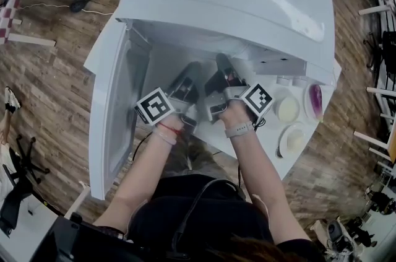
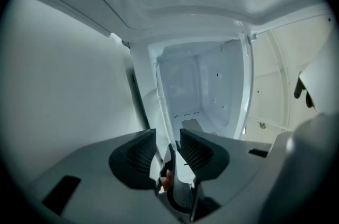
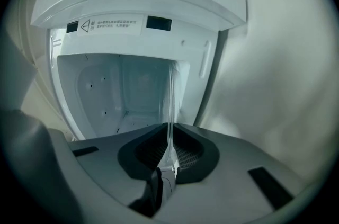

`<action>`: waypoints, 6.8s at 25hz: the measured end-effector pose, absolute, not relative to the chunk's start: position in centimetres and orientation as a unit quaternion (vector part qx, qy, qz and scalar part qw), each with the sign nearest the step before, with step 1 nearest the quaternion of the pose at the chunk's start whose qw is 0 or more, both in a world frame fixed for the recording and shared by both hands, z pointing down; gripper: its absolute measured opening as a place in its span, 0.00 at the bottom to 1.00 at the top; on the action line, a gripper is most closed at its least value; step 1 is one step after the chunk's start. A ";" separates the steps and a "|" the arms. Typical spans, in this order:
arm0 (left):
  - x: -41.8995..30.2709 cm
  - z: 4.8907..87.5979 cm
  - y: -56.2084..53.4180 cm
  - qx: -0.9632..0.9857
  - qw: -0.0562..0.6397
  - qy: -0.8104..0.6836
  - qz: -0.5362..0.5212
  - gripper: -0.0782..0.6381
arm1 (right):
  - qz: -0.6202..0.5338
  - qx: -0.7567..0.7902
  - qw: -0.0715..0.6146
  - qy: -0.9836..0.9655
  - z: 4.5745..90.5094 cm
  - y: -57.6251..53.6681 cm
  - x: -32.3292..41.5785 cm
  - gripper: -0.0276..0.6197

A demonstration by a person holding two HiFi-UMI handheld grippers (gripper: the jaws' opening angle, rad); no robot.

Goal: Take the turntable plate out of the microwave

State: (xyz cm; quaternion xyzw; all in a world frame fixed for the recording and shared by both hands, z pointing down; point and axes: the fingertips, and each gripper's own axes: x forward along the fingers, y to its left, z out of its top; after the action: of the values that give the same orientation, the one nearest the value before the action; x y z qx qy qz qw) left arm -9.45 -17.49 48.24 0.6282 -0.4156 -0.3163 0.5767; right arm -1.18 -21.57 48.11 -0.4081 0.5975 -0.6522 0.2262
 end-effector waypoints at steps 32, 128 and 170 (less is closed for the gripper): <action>-10.4 48.2 -18.7 0.532 0.614 -0.365 -0.455 0.29 | -0.675 -0.380 0.208 0.598 47.7 -15.4 -1.0 0.11; -8.7 45.6 -8.2 0.570 0.585 -0.363 -0.448 0.16 | -0.581 -0.341 0.289 0.680 45.6 -11.5 3.7 0.12; -2.4 49.1 -2.1 0.577 0.651 -0.322 -0.374 0.16 | -0.589 -0.422 0.307 0.617 49.0 -3.3 10.3 0.12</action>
State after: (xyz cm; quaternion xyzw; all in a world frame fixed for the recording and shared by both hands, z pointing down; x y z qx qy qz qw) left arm -2.40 -2.15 49.15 0.5771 -0.3220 -0.3741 0.6506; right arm 10.30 -3.27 48.99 -0.4222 0.6167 -0.5890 0.3074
